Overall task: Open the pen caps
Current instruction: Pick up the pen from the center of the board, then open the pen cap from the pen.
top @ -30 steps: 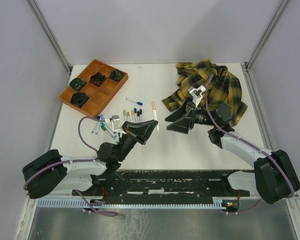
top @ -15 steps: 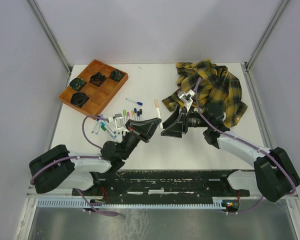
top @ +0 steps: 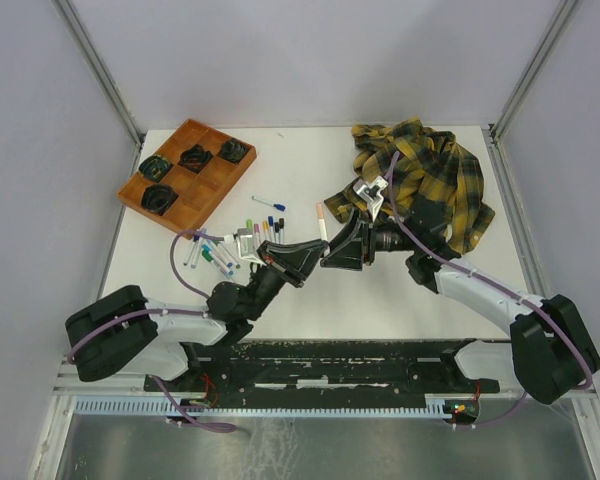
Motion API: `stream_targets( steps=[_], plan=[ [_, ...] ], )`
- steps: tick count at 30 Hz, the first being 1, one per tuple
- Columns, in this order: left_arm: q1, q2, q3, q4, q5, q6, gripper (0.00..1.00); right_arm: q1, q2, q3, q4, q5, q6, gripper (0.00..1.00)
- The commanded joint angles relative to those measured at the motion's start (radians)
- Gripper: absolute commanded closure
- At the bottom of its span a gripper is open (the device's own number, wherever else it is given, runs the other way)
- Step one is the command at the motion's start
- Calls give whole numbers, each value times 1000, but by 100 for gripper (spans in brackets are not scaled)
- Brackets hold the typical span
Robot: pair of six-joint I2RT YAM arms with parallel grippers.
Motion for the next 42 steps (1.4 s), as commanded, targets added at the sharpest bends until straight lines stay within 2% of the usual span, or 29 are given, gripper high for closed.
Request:
stream_targets(
  steps=[1, 8, 13, 14, 18, 21, 24, 27, 30, 33, 38, 42],
  plan=[
    [-12, 14, 40, 60, -3, -27, 97, 5, -9, 57, -62, -7, -49, 49],
    [-17, 20, 39, 61, -11, -28, 97, 7, -9, 76, -132, -17, -92, 67],
    [-16, 12, 27, 61, -19, -26, 96, 7, -10, 99, -196, -24, -128, 87],
    [-17, 9, 23, 61, -21, -26, 94, 6, -9, 107, -225, -25, -146, 90],
    [-16, -26, -2, 27, -47, -47, 56, 6, -9, 139, -336, -32, -218, 100],
    [-14, -104, -19, -69, -57, -33, 40, 7, -9, 170, -461, -35, -292, 100],
    [-9, -223, -27, -235, -63, -17, 30, 6, -8, 210, -587, -37, -372, 100],
    [9, -345, -26, -397, -38, 0, 25, 7, -3, 254, -733, -56, -477, 100],
    [57, -457, -6, -590, 8, -22, 22, 11, -5, 305, -879, -68, -612, 100],
    [107, -507, 10, -694, 80, -52, 20, 18, -6, 330, -970, -83, -691, 100],
    [154, -483, 46, -696, 244, -85, 22, 23, 1, 366, -1106, -121, -807, 100],
    [155, -397, 98, -674, 321, -97, 29, 27, 4, 378, -1144, -125, -844, 100]
  ],
)
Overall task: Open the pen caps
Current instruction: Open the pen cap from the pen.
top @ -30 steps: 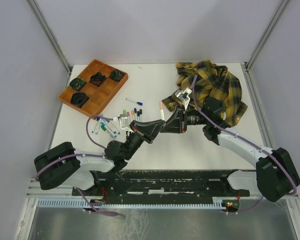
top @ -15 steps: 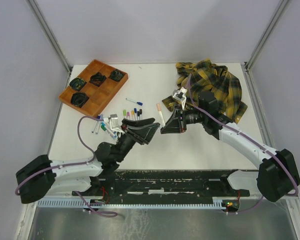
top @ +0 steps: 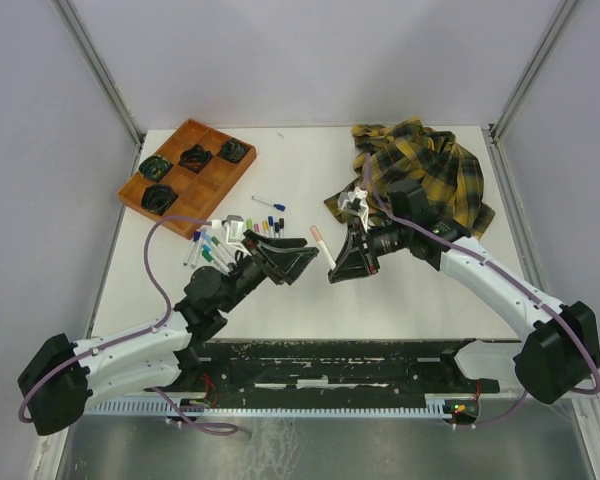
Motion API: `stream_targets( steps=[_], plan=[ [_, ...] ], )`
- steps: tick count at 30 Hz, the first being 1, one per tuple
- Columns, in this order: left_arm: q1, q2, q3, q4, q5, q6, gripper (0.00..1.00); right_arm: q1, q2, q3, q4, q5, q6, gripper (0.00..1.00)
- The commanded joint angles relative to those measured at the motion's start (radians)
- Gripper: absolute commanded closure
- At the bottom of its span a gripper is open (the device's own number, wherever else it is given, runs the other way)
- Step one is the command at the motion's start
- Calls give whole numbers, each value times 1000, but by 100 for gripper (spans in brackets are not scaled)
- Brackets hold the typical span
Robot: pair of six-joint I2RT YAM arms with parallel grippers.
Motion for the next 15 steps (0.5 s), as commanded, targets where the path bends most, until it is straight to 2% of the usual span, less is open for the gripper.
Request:
stream_targets(
  steps=[1, 7, 10, 12, 13, 15],
  plan=[
    [5, 81, 91, 25, 141, -47, 30, 8, 3, 49, -80, -32, -95, 100],
    [4, 180, 133, 104, 198, -73, 39, 16, 11, 53, -98, -25, -109, 100],
    [5, 213, 144, 121, 209, -82, 47, 24, 14, 61, -122, -20, -129, 100],
    [5, 231, 147, 137, 217, -88, 59, 29, 15, 67, -138, -14, -143, 100],
    [5, 237, 148, 147, 223, -89, 68, 29, 15, 69, -143, -13, -147, 100],
    [6, 247, 150, 158, 235, -88, 93, 31, 15, 71, -146, -12, -147, 100]
  ],
)
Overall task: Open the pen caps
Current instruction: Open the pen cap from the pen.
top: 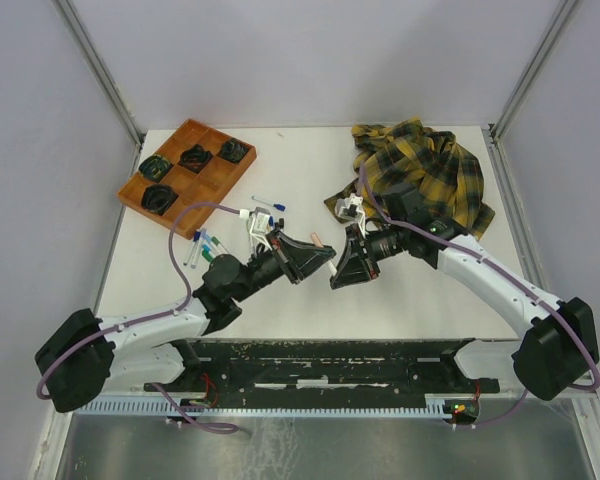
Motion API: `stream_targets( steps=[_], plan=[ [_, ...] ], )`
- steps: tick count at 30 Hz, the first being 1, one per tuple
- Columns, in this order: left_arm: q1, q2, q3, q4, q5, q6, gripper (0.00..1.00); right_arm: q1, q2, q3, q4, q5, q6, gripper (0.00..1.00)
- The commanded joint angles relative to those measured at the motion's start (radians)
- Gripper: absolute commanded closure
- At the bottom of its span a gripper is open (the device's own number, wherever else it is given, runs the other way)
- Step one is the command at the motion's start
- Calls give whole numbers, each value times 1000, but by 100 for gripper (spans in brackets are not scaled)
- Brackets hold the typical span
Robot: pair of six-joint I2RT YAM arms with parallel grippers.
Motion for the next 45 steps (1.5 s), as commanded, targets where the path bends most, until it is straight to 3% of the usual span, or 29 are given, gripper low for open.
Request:
stream_targets(
  steps=[1, 4, 9, 15, 18, 25, 26, 29, 31, 34, 36, 39, 45],
  plan=[
    [3, 23, 43, 81, 38, -23, 97, 12, 1, 56, -13, -22, -39, 100],
    [3, 29, 30, 109, 39, -13, 97, 14, 2, 57, 18, -24, 7, 97],
    [2, 39, -45, 242, -54, -15, 97, 13, 12, 13, 250, -29, 259, 66],
    [0, 93, -99, 408, -138, -50, 97, 12, 15, -120, 646, 8, 564, 62],
    [0, 122, -101, 455, -149, -61, 97, 14, 15, -156, 740, 25, 620, 63],
    [-2, 160, -96, 486, -141, -77, 97, 14, 13, -161, 740, 36, 613, 67],
    [-2, 159, -97, 488, -140, -79, 97, 14, 12, -160, 737, 36, 609, 69],
    [-2, 150, -105, 485, -144, -83, 97, 14, 13, -151, 707, 30, 581, 88],
    [-2, 135, -111, 470, -150, -88, 83, 14, 13, -136, 663, 22, 544, 98],
    [-2, 105, -127, 457, -173, -92, 54, 14, 15, -111, 588, 0, 488, 100],
    [1, 70, -140, 439, -188, -92, 44, 14, 21, -85, 519, -29, 434, 100],
    [24, 24, -148, 392, -181, -108, 37, 14, 35, -42, 397, -83, 360, 100],
    [74, -4, -139, 361, -93, -153, 38, 14, 37, -31, 362, -100, 330, 100]
  ],
)
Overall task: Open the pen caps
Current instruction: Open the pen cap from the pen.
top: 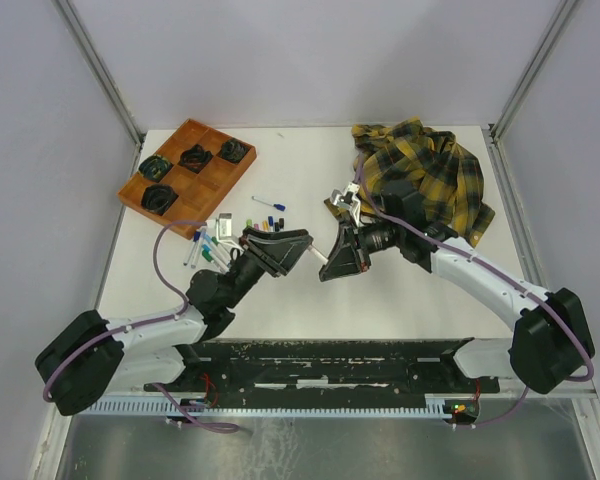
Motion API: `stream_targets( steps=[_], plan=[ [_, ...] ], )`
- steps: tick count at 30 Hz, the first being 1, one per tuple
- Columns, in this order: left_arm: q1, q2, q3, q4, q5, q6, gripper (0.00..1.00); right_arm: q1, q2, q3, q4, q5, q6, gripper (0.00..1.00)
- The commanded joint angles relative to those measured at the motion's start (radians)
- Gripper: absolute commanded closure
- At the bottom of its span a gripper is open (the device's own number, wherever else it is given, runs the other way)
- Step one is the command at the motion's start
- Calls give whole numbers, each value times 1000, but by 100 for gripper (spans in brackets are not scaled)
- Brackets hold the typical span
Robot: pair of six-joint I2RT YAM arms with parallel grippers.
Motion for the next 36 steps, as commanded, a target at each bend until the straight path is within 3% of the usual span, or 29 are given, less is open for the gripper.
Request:
stream_targets(
  steps=[1, 5, 17, 25, 30, 36],
  plan=[
    [25, -14, 12, -5, 61, -59, 40, 5, 2, 42, -56, -39, -60, 100],
    [28, -1, 23, -6, 76, -65, 51, 5, 4, 45, -70, -34, -72, 100],
    [28, 49, 38, 10, 112, -83, 61, 5, 11, 55, -89, -13, -78, 100],
    [33, 48, 44, 17, 103, -75, 97, 5, 18, 55, -93, -12, -78, 100],
    [90, 10, 44, -2, 92, -68, 97, 4, 26, 53, -93, -16, -76, 100],
    [301, -52, 99, -9, 114, -84, 97, 18, 60, 54, -93, -22, -67, 100]
  ],
)
